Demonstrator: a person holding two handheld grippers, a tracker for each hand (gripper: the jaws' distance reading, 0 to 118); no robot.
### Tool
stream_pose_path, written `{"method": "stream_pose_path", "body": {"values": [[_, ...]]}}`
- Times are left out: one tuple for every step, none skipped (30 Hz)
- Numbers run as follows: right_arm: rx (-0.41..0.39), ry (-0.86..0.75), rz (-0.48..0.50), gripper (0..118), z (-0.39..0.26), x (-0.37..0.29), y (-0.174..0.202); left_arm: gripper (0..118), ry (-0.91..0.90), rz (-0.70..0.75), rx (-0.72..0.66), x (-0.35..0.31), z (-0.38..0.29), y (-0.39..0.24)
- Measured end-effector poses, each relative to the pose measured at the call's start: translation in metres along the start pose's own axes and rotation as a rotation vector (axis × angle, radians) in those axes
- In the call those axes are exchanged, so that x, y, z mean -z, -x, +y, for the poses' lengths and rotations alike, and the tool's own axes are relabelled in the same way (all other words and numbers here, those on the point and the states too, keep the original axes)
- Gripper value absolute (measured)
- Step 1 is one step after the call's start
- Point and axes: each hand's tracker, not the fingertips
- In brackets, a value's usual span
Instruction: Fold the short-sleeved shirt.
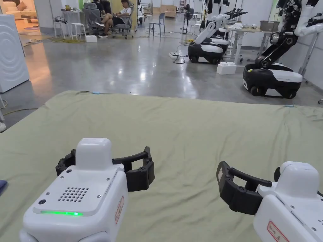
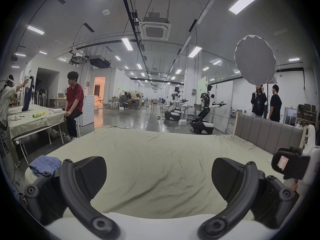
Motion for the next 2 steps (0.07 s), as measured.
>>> {"method": "stream_pose_path", "body": {"values": [[0.016, 0.008, 0.031, 118, 0.0011, -0.0008, -0.0001, 118, -0.003, -0.001, -0.001, 0.0001, -0.0004, 0.0005], [0.034, 0.004, 0.061, 118, 0.0012, -0.0012, -0.0006, 118, -0.006, 0.000, 0.000, 0.0004, -0.0007, 0.0006]]}}
